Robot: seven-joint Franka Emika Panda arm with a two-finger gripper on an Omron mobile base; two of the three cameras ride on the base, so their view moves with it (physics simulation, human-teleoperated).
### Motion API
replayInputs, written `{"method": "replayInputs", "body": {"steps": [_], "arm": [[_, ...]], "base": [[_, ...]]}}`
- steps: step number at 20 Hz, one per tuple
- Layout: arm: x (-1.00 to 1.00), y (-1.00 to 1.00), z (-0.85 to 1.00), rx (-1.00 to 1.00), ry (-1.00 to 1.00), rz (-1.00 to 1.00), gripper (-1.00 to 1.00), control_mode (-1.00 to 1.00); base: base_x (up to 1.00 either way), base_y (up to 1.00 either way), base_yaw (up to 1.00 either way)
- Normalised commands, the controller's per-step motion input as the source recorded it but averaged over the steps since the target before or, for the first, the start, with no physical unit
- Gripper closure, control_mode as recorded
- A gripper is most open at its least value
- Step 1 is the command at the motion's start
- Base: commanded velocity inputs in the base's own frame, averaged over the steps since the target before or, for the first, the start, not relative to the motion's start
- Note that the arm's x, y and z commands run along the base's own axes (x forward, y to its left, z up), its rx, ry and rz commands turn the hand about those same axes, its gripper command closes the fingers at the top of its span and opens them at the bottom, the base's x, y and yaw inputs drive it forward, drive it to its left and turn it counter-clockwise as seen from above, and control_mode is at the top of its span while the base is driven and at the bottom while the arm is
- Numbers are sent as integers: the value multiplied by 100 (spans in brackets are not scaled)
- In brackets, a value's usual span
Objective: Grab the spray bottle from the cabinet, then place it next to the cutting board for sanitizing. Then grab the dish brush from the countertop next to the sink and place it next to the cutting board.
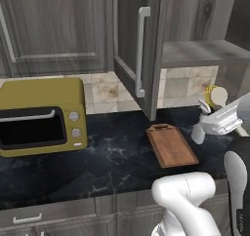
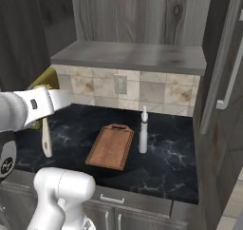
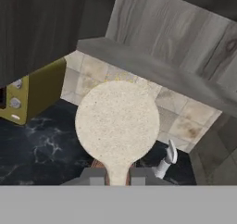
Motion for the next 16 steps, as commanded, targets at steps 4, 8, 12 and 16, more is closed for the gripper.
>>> {"method": "replayInputs", "body": {"steps": [4,8,12,16], "arm": [[91,1,-57,-1,24,0,100,-100],[62,-3,-60,0,16,3,100,-100],[53,0,-81,0,6,8,100,-100],[43,0,-67,0,0,3,100,-100]], "base": [[0,0,0],[0,0,0],[0,0,0],[0,0,0]]}}
